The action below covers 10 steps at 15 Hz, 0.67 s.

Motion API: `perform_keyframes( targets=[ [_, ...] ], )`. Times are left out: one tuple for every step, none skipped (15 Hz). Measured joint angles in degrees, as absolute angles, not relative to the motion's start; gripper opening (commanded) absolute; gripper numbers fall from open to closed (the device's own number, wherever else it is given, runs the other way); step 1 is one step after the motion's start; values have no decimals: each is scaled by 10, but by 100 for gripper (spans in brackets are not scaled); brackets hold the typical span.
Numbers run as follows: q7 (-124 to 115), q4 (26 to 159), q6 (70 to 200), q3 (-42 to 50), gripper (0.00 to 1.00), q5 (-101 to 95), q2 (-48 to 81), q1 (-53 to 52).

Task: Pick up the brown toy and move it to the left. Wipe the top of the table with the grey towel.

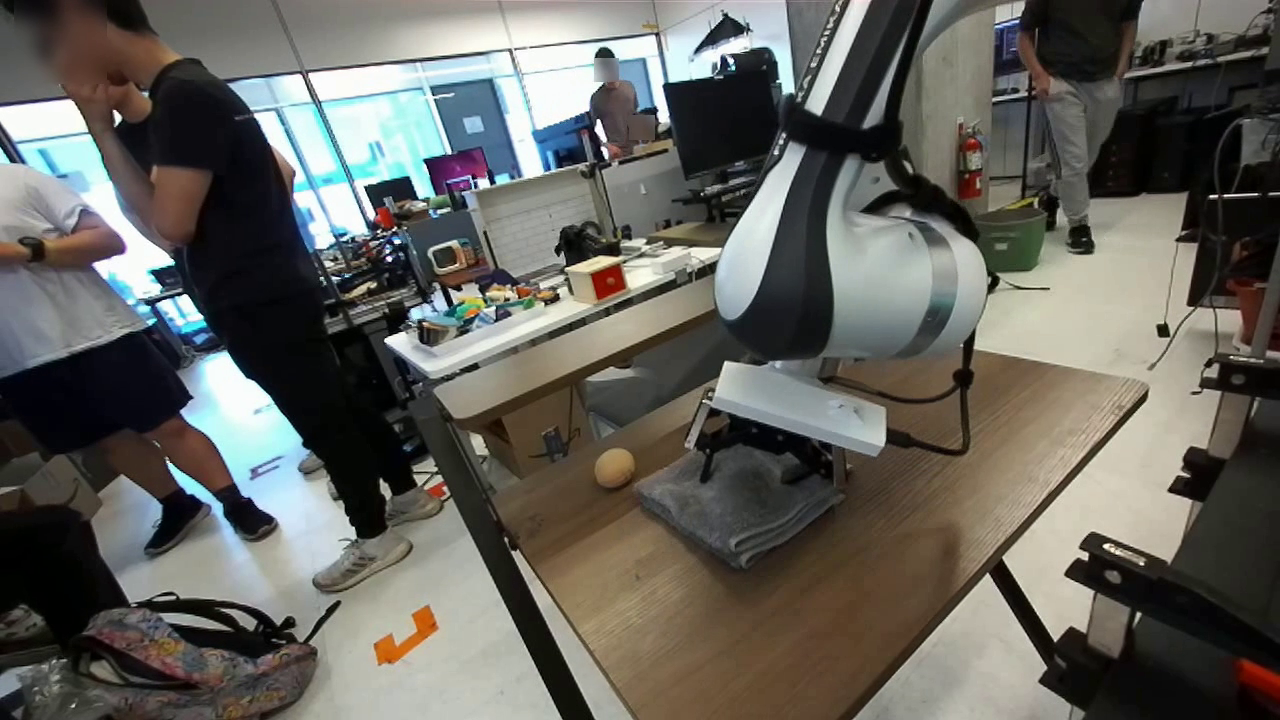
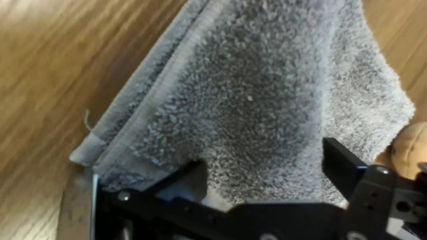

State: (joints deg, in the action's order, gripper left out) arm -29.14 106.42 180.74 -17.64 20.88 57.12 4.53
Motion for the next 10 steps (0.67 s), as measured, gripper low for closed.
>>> perform_keyframes(
  targets=[
    [-291,1058,1805,-165,100,209,572,45],
    [-291,1056,1800,-157,100,209,571,44],
    [-291,1055,1793,-152,100,209,569,43],
    [-290,1057,1785,-150,100,209,567,41],
    [-283,1061,1777,-150,100,209,564,41],
    [-271,1070,1768,-154,100,209,558,42],
    [-257,1083,1762,-162,100,209,553,43],
    [-243,1098,1758,-173,100,209,547,46],
    [-233,1114,1754,-185,100,209,541,47],
    [-224,1130,1752,-195,100,209,536,47]
  ],
)
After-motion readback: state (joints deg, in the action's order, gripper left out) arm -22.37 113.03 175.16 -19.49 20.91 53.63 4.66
